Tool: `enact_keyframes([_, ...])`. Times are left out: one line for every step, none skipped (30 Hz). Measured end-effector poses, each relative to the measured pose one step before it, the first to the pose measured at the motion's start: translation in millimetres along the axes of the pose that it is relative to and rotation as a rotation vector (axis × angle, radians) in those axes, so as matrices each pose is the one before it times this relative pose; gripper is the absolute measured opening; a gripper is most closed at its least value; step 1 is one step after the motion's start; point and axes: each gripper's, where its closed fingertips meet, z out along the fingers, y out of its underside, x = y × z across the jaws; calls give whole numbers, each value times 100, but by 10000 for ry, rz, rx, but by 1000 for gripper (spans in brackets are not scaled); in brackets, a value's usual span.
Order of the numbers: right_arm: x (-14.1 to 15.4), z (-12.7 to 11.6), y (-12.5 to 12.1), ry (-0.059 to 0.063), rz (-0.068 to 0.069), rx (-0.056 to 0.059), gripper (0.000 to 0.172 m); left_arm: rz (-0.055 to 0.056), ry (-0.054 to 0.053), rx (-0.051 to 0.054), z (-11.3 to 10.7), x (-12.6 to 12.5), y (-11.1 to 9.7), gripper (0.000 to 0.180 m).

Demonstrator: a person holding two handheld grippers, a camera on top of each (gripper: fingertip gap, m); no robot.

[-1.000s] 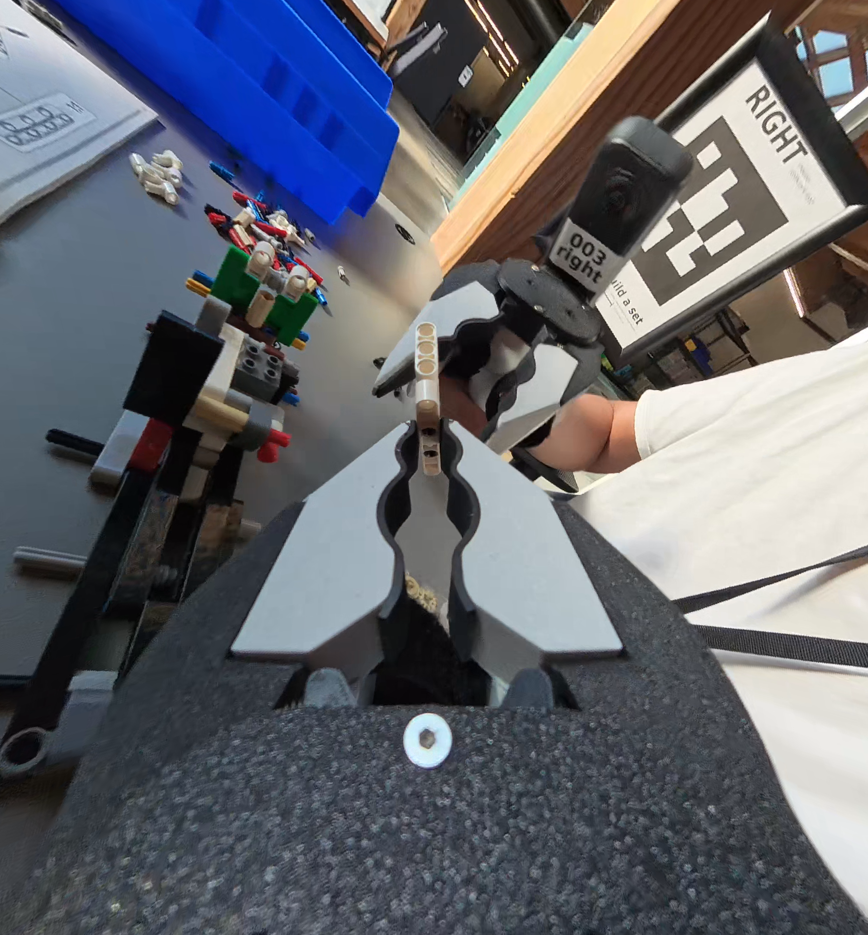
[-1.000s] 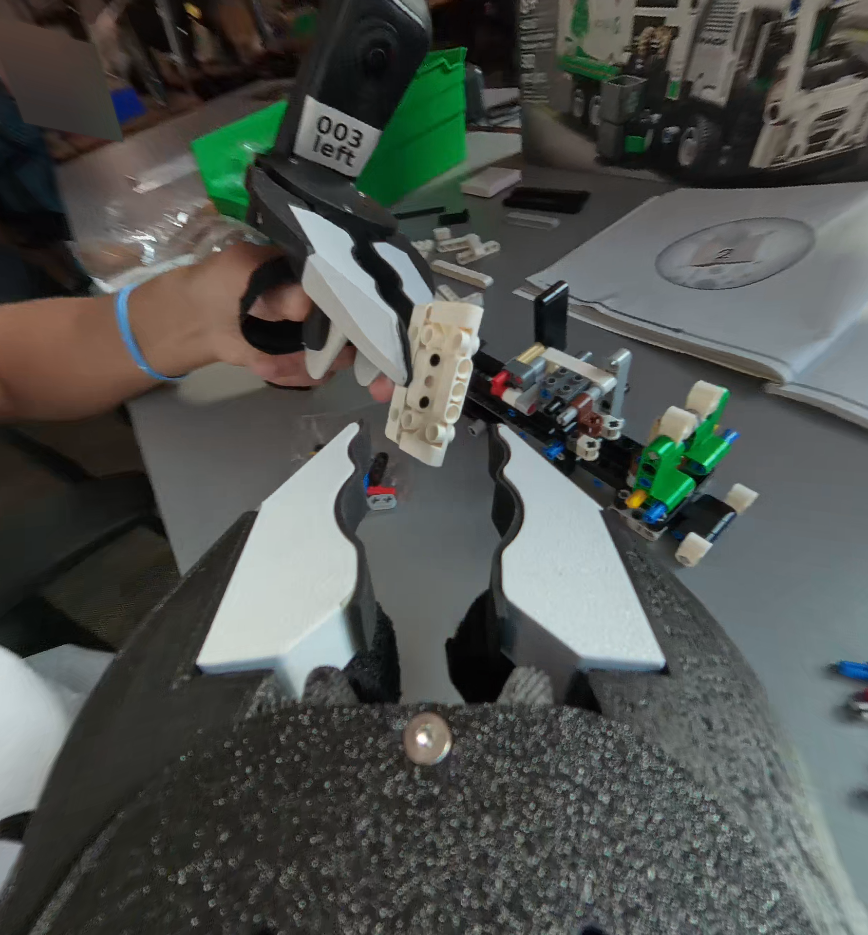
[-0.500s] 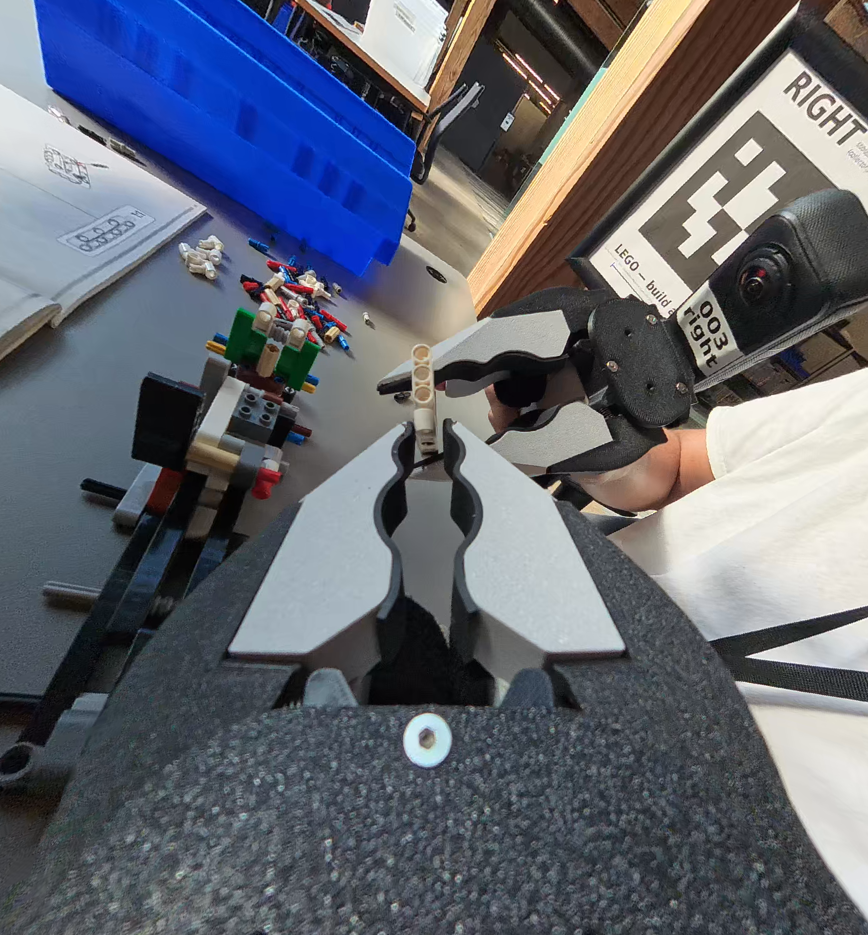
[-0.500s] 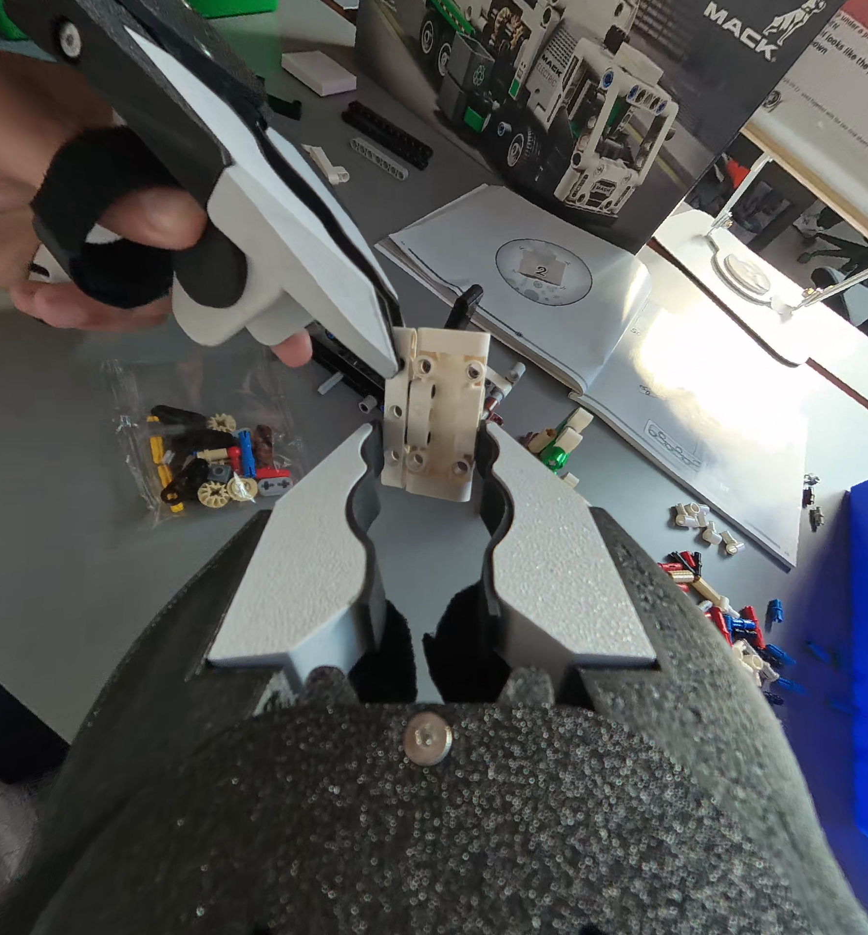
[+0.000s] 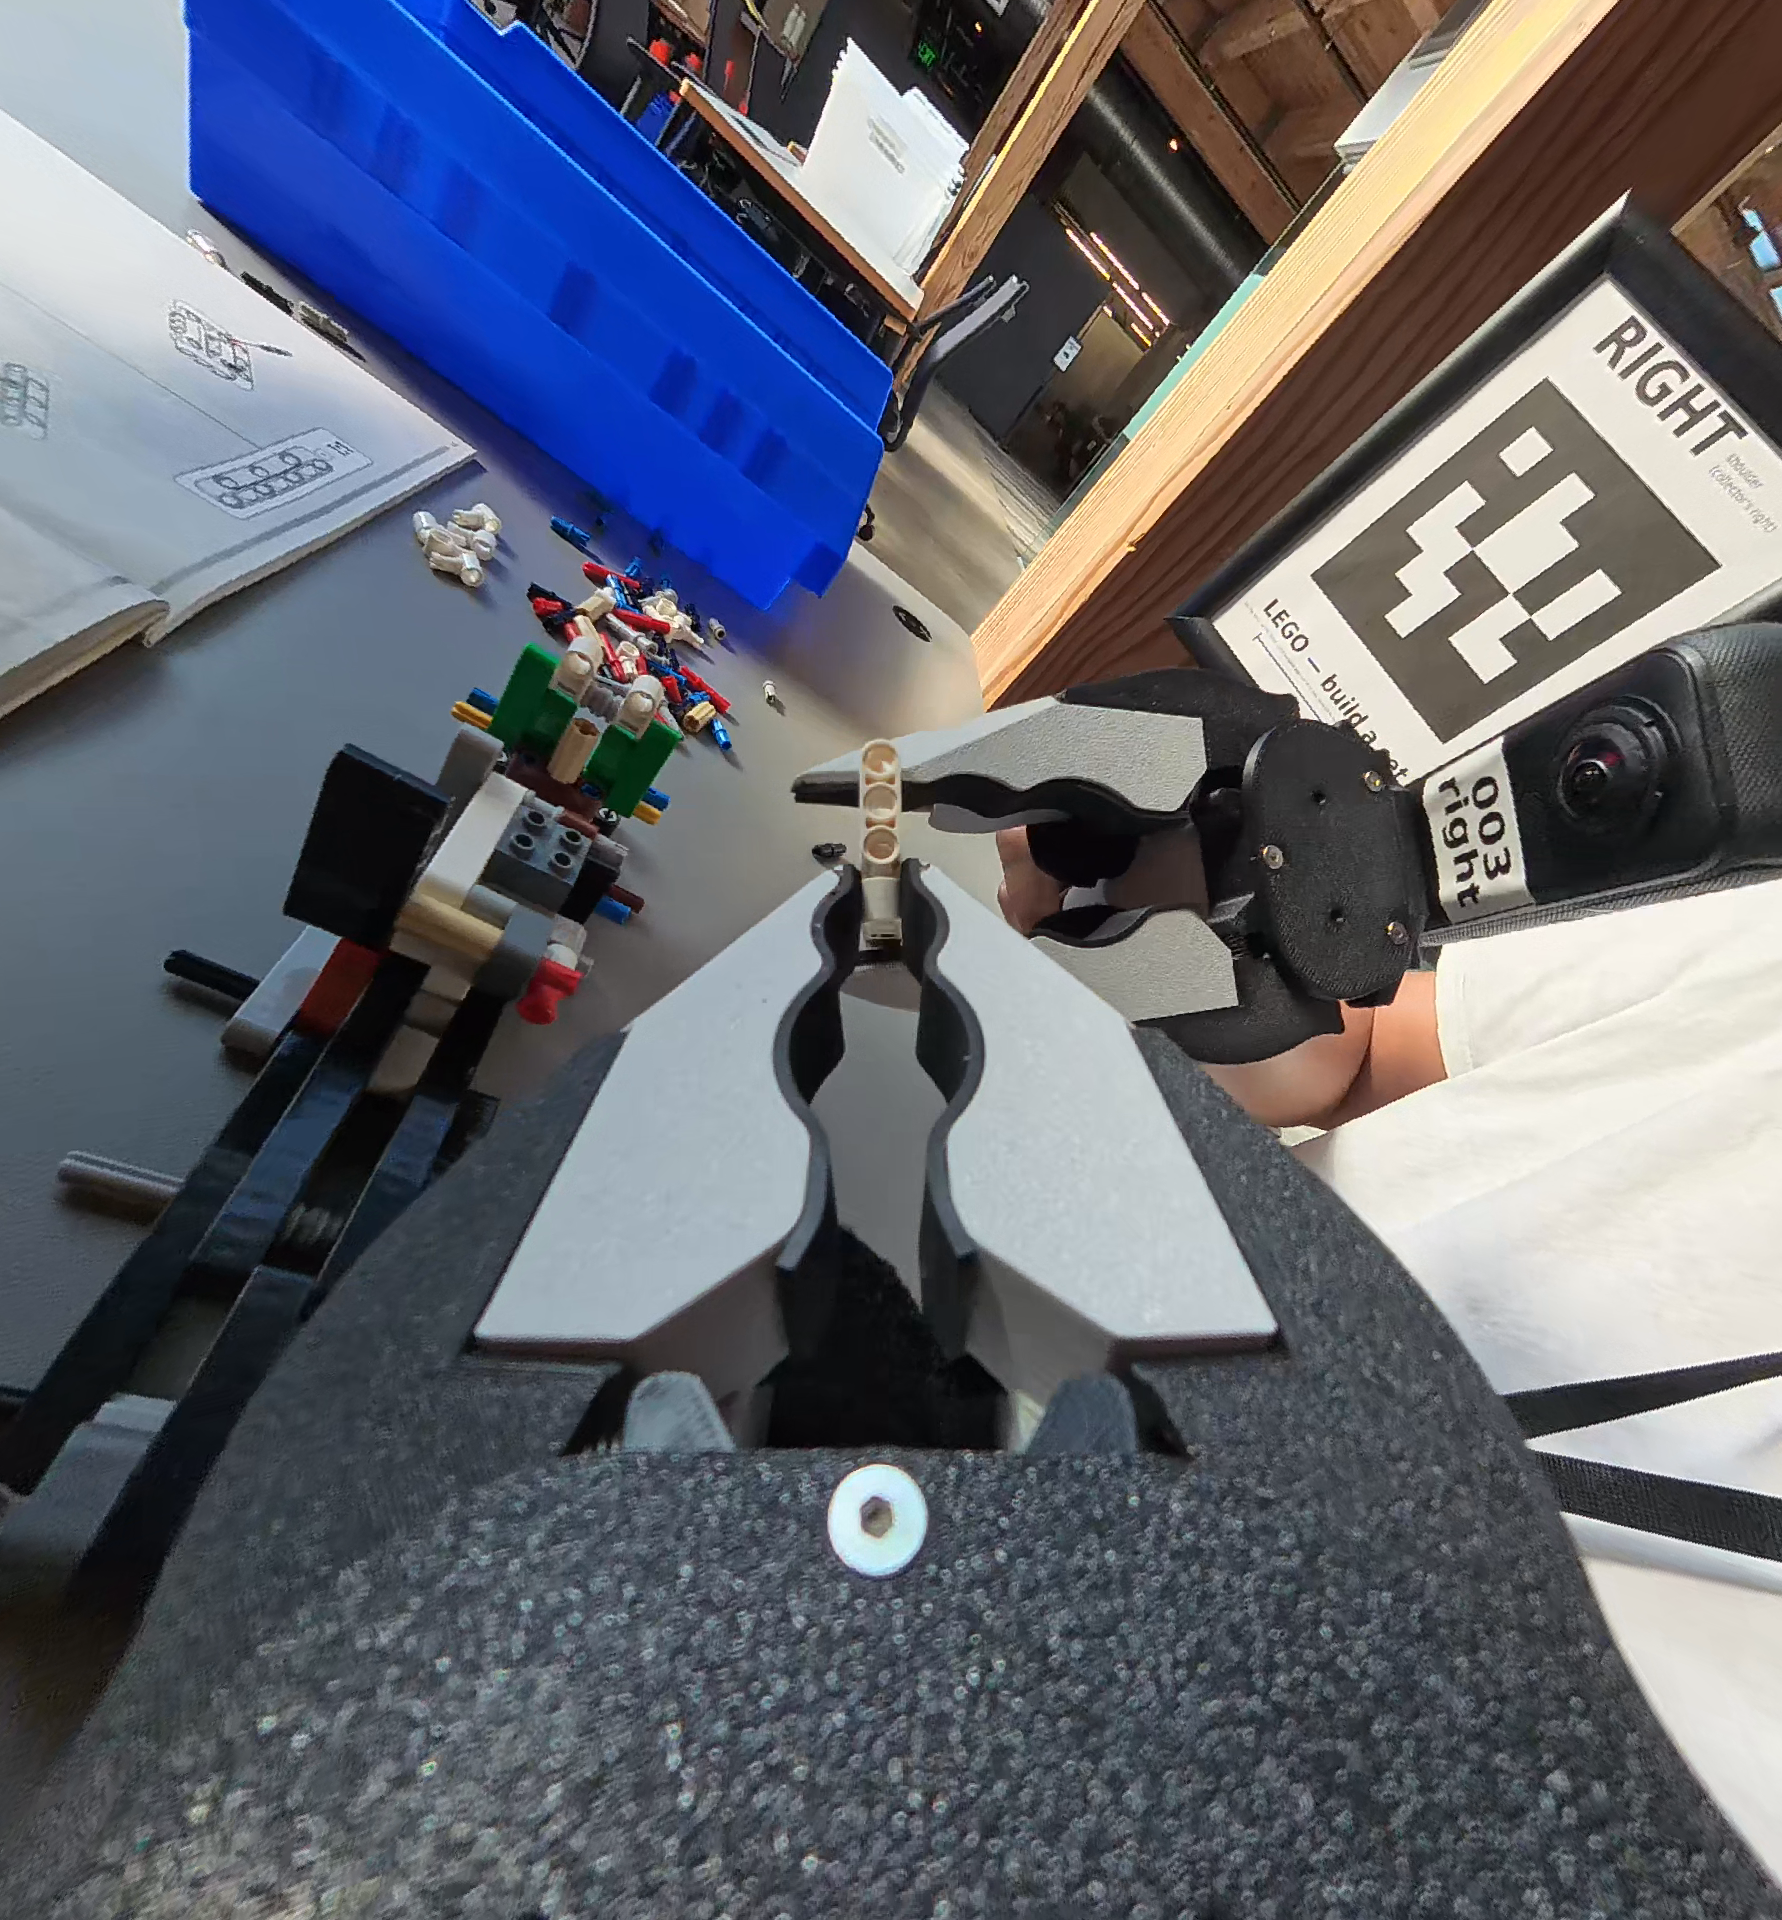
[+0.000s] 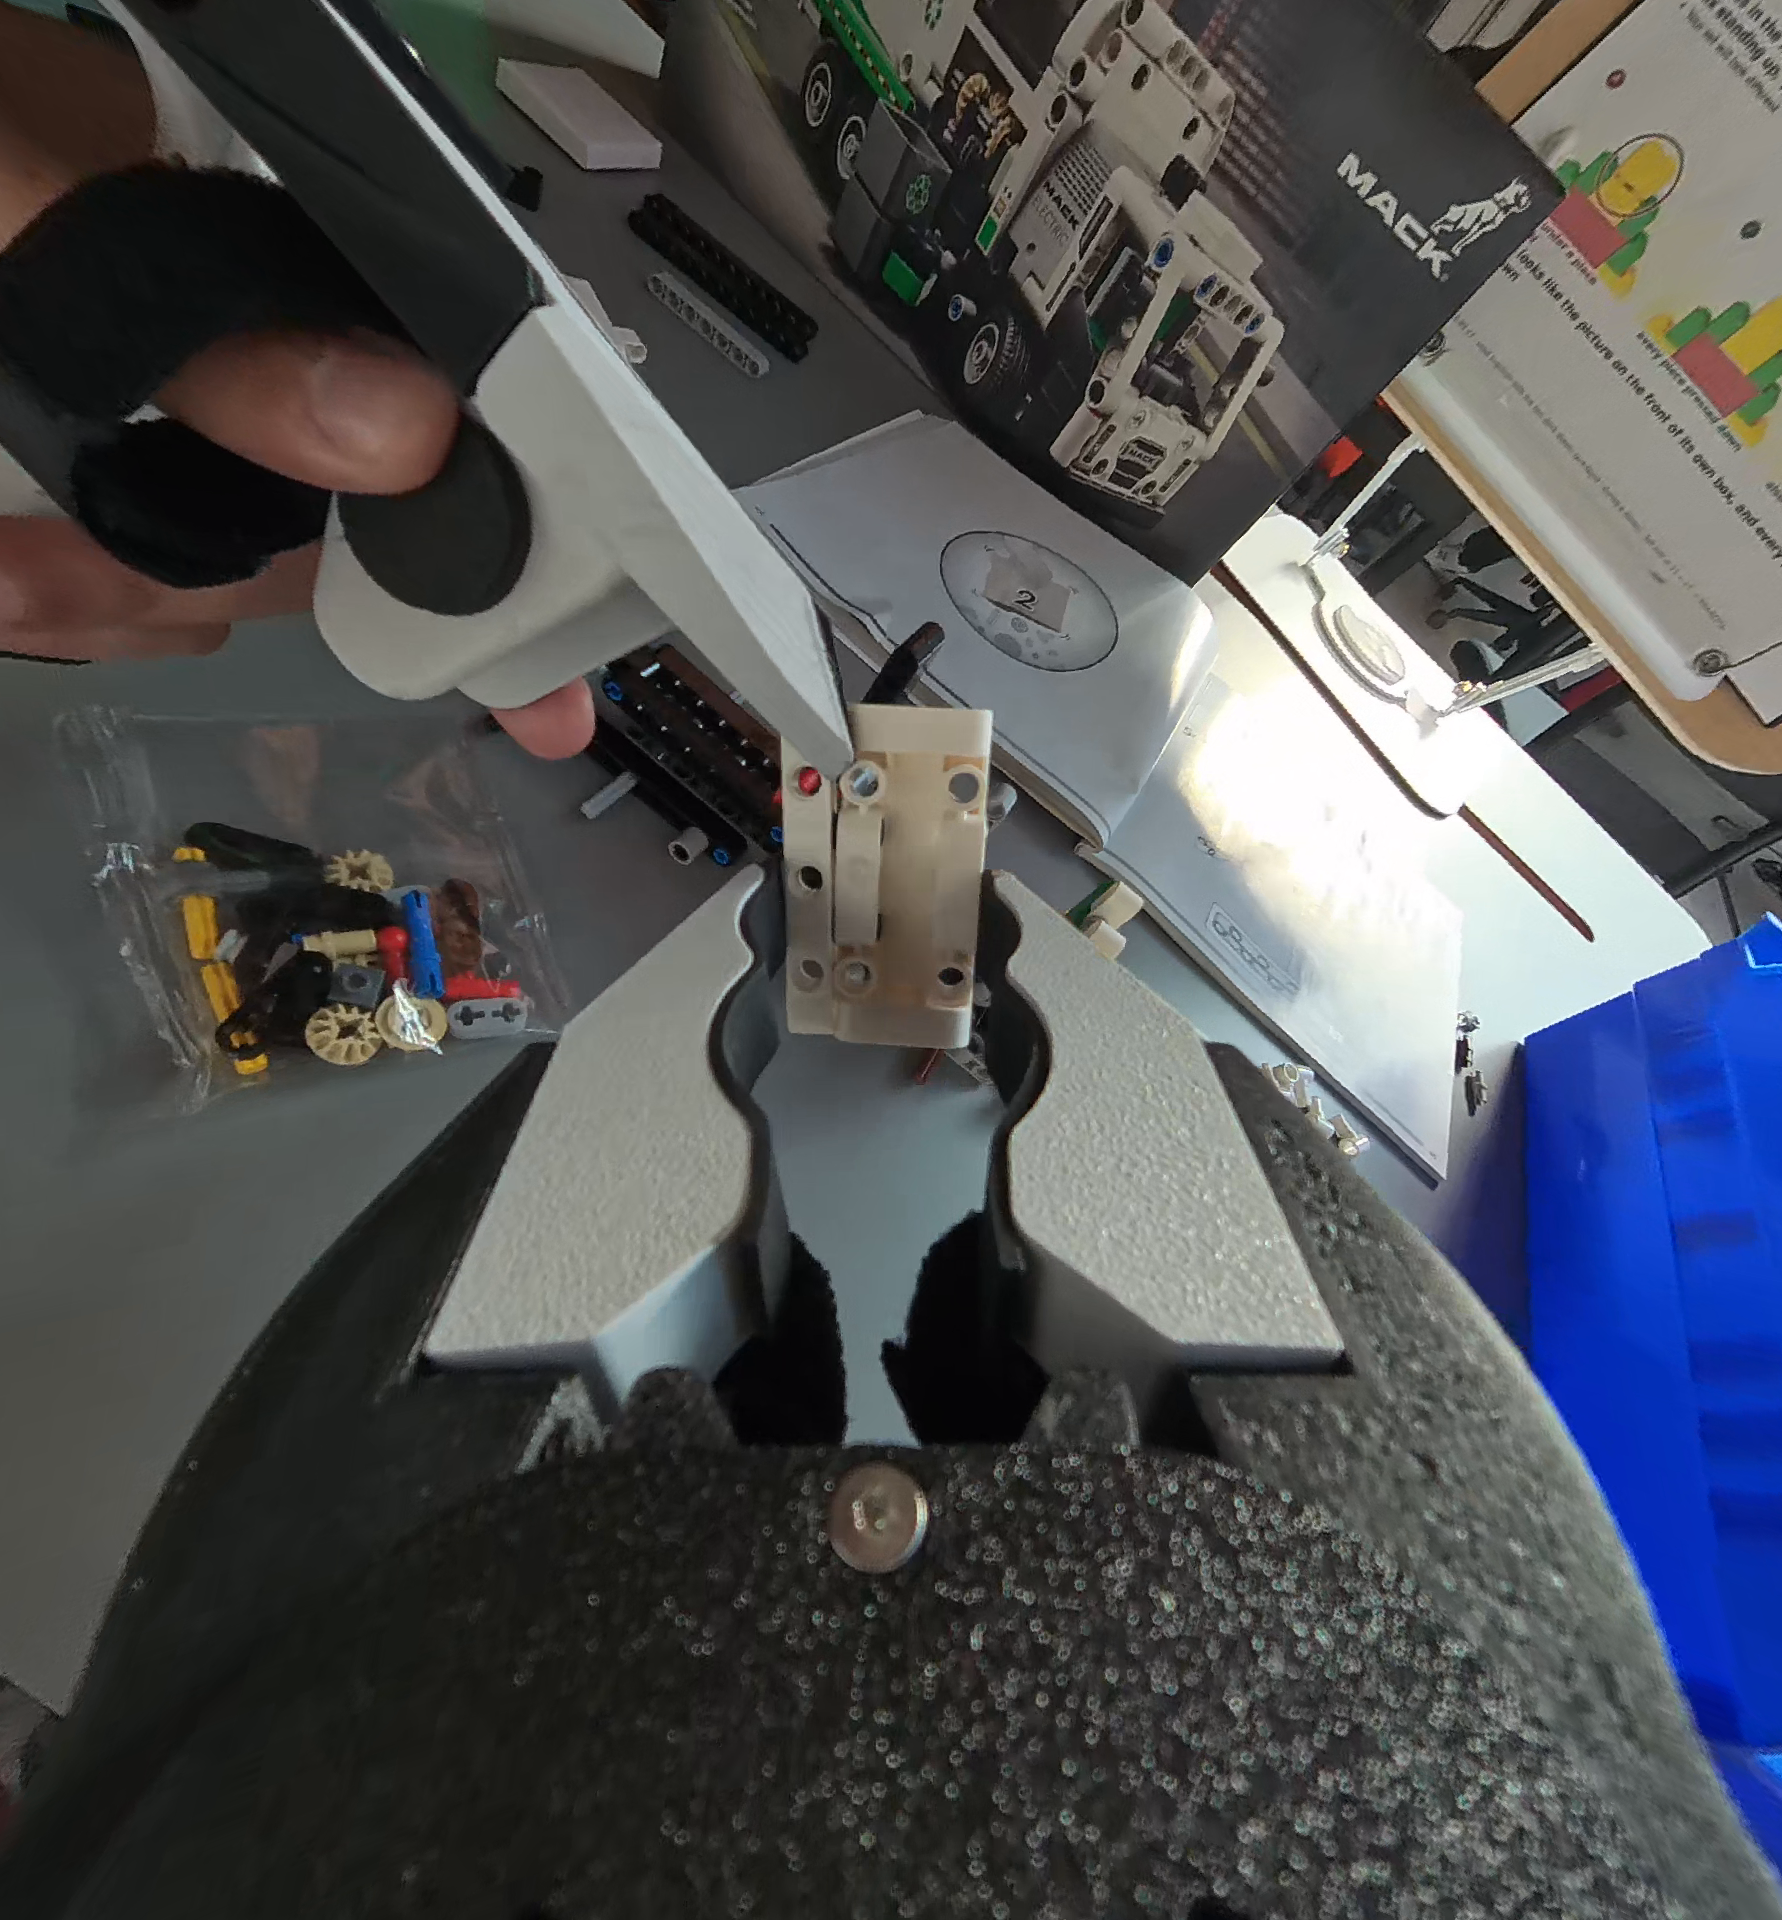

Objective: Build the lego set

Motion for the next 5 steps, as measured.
enact_keyframes([25, 51, -8, 23, -44, -40, 35, -24, -26, 42, -15, -6, -14, 5])
enact_keyframes([-30, 34, -2, -89, 68, -33, 35, -21, -3, 2, -21, -23, 13, 5])
enact_keyframes([-59, -1, -8, -136, 107, 0, 35, -32, 26, -25, -21, -1, 41, 5])
enact_keyframes([-178, 35, 129, -209, 42, -93, 35, -20, -7, -65, -27, -63, 99, 5])
enact_keyframes([-51, -9, 101, -113, -74, -66, 35, 18, 3, -31, 9, -10, 74, 5])
